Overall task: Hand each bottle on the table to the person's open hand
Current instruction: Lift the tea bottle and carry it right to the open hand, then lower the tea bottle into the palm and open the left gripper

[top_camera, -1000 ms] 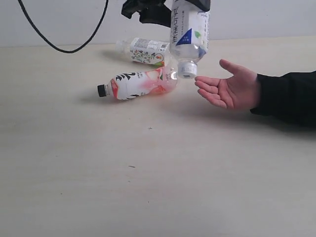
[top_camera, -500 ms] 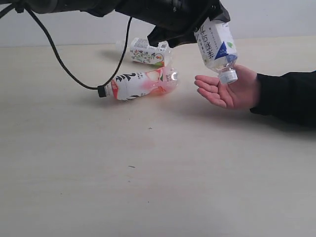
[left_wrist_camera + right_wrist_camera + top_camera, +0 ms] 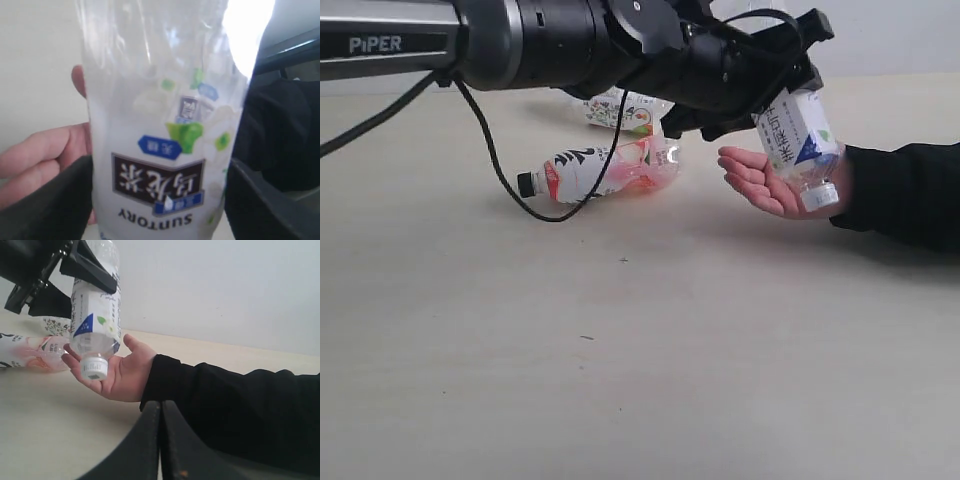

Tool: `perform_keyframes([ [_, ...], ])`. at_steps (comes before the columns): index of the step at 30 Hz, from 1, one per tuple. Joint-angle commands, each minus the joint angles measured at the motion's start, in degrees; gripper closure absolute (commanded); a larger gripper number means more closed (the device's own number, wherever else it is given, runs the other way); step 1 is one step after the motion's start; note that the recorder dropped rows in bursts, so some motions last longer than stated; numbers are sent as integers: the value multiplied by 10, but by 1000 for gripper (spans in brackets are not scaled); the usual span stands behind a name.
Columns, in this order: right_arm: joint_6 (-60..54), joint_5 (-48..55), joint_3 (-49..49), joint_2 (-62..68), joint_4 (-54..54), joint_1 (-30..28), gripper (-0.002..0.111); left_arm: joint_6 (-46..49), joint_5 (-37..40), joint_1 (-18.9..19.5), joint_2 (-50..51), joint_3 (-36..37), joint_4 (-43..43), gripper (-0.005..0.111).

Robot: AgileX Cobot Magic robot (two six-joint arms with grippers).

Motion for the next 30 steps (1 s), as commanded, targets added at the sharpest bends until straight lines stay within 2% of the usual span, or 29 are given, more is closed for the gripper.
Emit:
perform_keyframes([
  [1, -3, -7, 3, -3, -1, -2, 108, 2, -21, -1, 20, 1, -10, 107],
  [19, -3, -7, 3, -3, -1, -2, 108, 19, -21, -1, 63, 0, -44, 106],
  [22, -3, -7, 3, -3, -1, -2, 108, 49, -15, -1, 63, 0, -45, 95],
  [27, -3, -7, 3, -3, -1, -2, 108, 54, -10, -1, 66, 0, -51, 62],
  [30, -3, -7, 3, -3, -1, -2, 108, 56, -9, -1, 66, 0, -52, 47],
])
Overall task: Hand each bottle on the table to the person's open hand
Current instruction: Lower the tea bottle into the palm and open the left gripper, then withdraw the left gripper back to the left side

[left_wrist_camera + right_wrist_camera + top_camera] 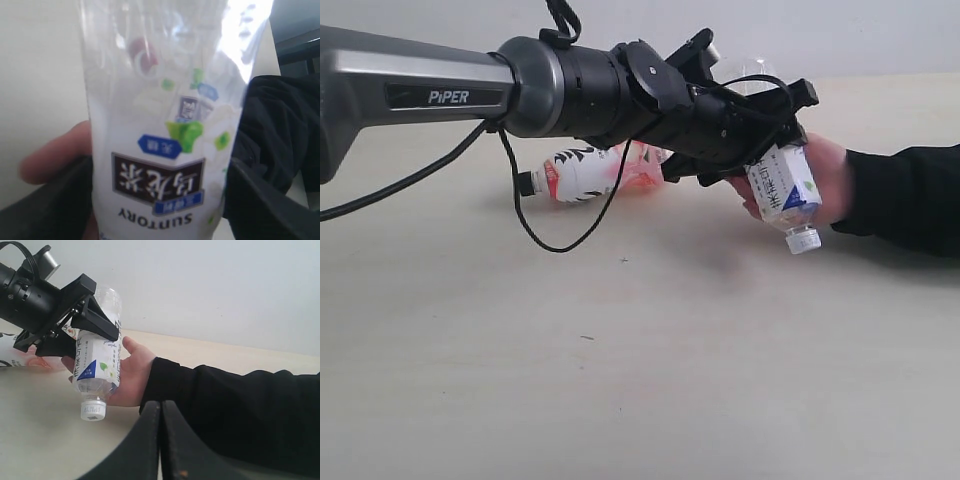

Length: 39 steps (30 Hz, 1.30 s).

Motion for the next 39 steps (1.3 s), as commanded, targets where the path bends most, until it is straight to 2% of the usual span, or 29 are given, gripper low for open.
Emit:
perform_keyframes([
  [1, -3, -7, 3, -3, -1, -2, 108, 13, 2, -1, 3, 0, -4, 44],
  [5, -3, -7, 3, -3, -1, -2, 108, 16, 5, -1, 3, 0, -4, 36],
  [16, -3, -7, 3, -3, -1, -2, 108, 29, 13, -1, 3, 0, -4, 24],
  [20, -3, -7, 3, -3, -1, -2, 108, 30, 24, -1, -2, 0, -1, 24],
  [28, -2, -7, 3, -3, -1, -2, 108, 104, 93, 16, -47, 0, 3, 24],
  [30, -2, -7, 3, -3, -1, -2, 108, 118, 129, 27, -68, 0, 8, 24],
  [34, -2, -7, 3, -3, -1, -2, 108, 220, 215, 55, -109, 0, 17, 25],
  [36, -2, -7, 3, -3, -1, -2, 108, 249, 259, 68, -128, 0, 36, 37],
  [38, -2, -7, 3, -3, -1, -2, 108, 280, 306, 79, -145, 0, 79, 66],
  [39, -2, -7, 3, -3, -1, -2, 108, 285, 323, 83, -151, 0, 106, 85],
])
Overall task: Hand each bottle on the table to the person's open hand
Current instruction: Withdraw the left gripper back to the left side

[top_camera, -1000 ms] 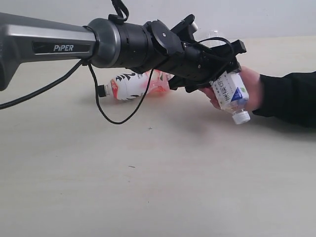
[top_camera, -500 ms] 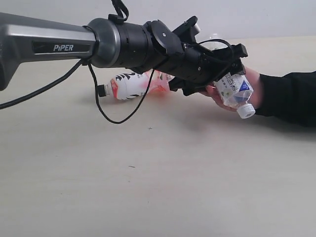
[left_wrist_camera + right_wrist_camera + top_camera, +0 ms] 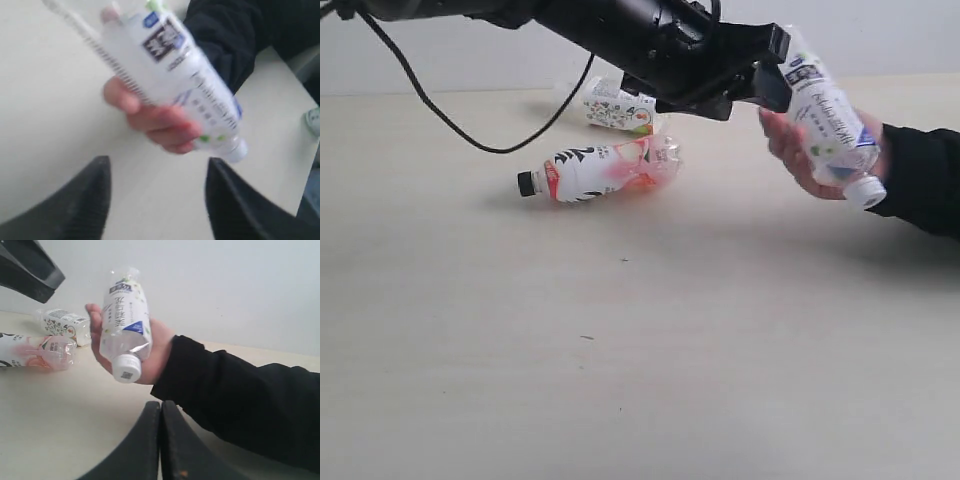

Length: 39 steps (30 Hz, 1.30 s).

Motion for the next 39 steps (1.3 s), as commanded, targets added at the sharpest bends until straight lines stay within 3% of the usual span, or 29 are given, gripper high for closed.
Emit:
perform_keyframes([
  [1, -2, -7, 3, -3, -1, -2, 108, 33, 70, 16, -30, 0, 89, 102],
  [3, -2, -7, 3, -3, -1, -2, 108, 35, 70, 23, -39, 13, 116, 106],
  [13, -2, -7, 3, -3, -1, -2, 108, 124, -175, 72, -203, 275, 107, 106],
  [16, -2, -7, 3, -3, -1, -2, 108, 125, -205, 88, -279, 324, 105, 106],
  [27, -2, -7, 3, -3, -1, -2, 108, 140, -215, 90, -533, 419, 105, 106],
  [39, -2, -7, 3, -3, -1, -2, 108, 140, -241, 90, -546, 432, 106, 106],
])
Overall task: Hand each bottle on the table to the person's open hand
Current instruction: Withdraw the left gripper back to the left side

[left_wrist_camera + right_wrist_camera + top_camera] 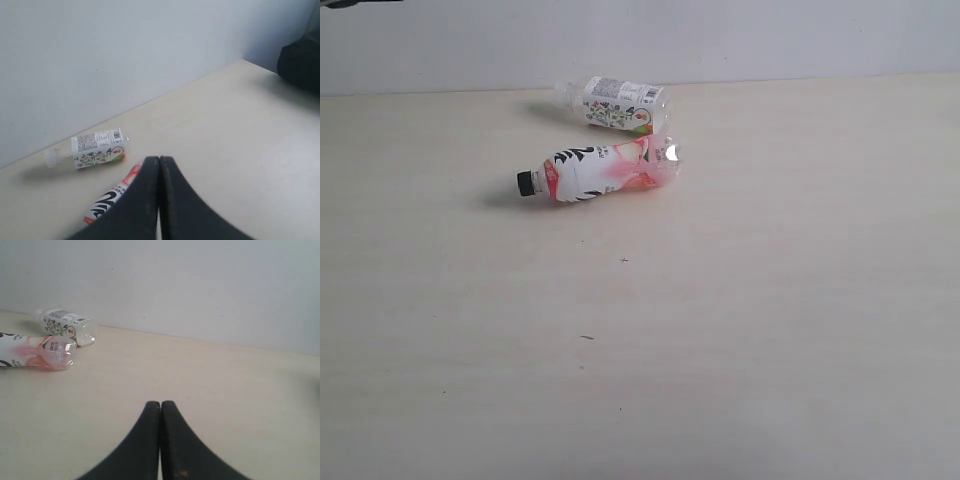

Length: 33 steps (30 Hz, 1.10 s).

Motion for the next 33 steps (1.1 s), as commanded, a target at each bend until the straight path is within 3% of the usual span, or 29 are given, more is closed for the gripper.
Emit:
perform_keyframes([
  [1, -2, -7, 3, -3, -1, -2, 108, 2, -13, 0, 8, 3, -3, 106],
  [33, -2, -7, 3, -3, -1, -2, 108, 2, -33, 0, 13, 3, -3, 106],
])
